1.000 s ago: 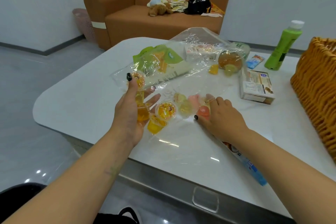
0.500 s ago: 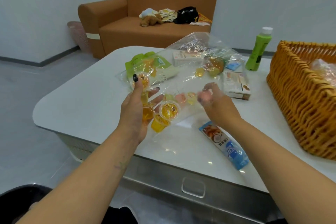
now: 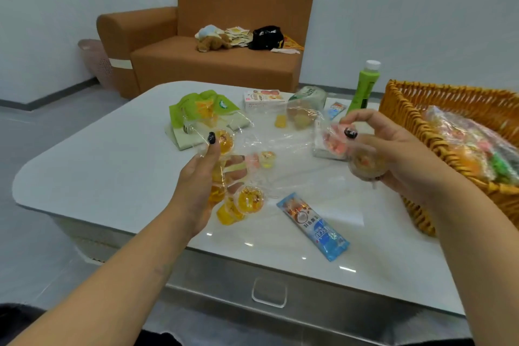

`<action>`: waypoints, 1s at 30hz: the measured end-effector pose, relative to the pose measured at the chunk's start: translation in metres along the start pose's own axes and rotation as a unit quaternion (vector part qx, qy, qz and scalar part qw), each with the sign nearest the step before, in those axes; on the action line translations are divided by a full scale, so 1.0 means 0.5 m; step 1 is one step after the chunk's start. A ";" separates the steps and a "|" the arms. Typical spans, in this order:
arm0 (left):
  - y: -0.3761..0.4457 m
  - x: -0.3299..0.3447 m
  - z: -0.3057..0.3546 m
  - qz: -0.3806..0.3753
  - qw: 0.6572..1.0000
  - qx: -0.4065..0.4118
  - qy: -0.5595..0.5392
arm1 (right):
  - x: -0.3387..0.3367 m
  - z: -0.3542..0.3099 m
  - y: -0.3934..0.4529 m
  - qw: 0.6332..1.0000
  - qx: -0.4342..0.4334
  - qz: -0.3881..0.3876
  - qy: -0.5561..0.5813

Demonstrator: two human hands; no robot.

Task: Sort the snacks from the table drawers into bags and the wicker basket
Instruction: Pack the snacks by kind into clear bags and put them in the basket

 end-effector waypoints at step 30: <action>0.025 0.035 -0.069 -0.093 0.992 -0.056 0.058 | 0.131 0.062 0.083 0.954 0.073 -0.223 -0.186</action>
Point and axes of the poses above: each hand's wrist, its own y-axis towards the middle knuckle, its own x-axis out of the palm, z = x × y, the point moved 8 cm from there along y, towards the middle knuckle, and after that the axes turned 1 degree about -y, right-handed, at the moved point
